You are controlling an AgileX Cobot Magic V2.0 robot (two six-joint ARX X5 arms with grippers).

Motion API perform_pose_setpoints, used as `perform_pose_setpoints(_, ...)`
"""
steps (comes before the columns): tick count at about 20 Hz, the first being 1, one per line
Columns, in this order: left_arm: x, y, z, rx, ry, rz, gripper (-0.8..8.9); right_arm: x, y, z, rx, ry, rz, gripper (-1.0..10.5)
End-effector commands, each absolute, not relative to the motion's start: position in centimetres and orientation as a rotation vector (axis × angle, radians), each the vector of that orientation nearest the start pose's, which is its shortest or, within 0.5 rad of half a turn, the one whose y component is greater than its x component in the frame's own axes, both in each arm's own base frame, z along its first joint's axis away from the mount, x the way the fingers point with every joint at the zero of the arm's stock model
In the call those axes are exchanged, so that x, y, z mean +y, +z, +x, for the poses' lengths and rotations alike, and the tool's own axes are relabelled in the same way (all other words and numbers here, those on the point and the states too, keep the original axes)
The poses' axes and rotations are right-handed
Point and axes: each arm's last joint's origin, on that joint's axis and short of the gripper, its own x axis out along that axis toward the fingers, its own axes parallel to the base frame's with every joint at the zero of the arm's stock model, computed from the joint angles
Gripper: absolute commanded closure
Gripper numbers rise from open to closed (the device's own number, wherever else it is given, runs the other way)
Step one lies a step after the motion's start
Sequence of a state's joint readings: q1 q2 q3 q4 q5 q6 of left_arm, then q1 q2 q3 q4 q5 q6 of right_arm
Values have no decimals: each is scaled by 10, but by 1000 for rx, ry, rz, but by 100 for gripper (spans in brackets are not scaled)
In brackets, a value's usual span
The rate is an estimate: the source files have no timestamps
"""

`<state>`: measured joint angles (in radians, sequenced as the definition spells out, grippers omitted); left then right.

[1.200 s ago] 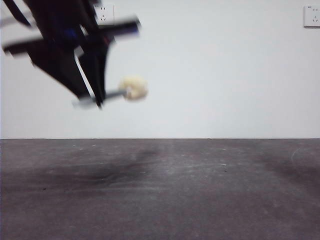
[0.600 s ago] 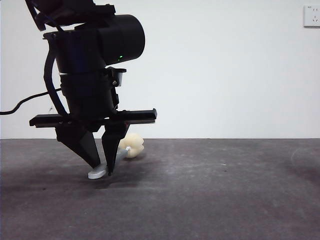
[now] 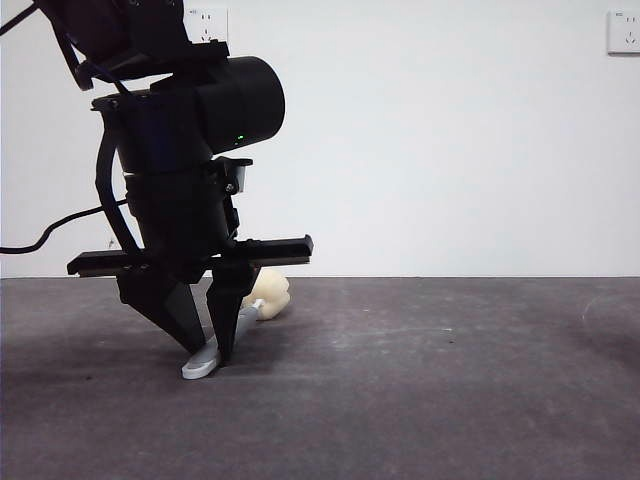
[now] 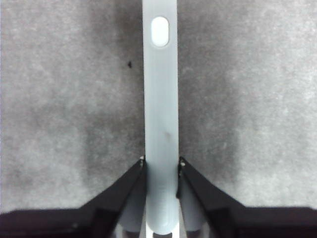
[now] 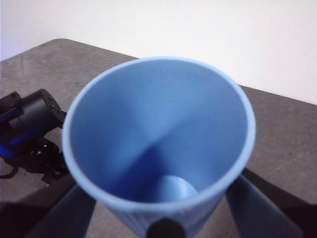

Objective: Pick up the cup brush,pick up the cup,insert the brush into the cup,clean the cup,put the cup brush back,put the cup back to the fixed position on the table

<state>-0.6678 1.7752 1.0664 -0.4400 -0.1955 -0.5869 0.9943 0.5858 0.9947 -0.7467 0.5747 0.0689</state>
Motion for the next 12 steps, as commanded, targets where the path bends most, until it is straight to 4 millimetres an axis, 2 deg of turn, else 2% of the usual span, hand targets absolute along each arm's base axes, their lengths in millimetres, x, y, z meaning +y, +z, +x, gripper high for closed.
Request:
perform_pose_setpoints(1,-203,157,270,1139,-111,-22,801,64,374,60,248,418,-125,963)
perform_pose_setpoints(4,-202,157,268,1159,-106,-12,429,68,373,61,271,457,-104,963)
perform_pose_setpoints(5,-202,156,267,1167,-105,-4,372,70,372,62,278,455,-103,963)
perform_pose_setpoints(9,-201,160,265,1188,-178,37,373,88,368,74,318,443,-144,963)
perform_pose_setpoints(12,-200,175,263,1139,-214,31,373,110,360,89,322,443,-165,963)
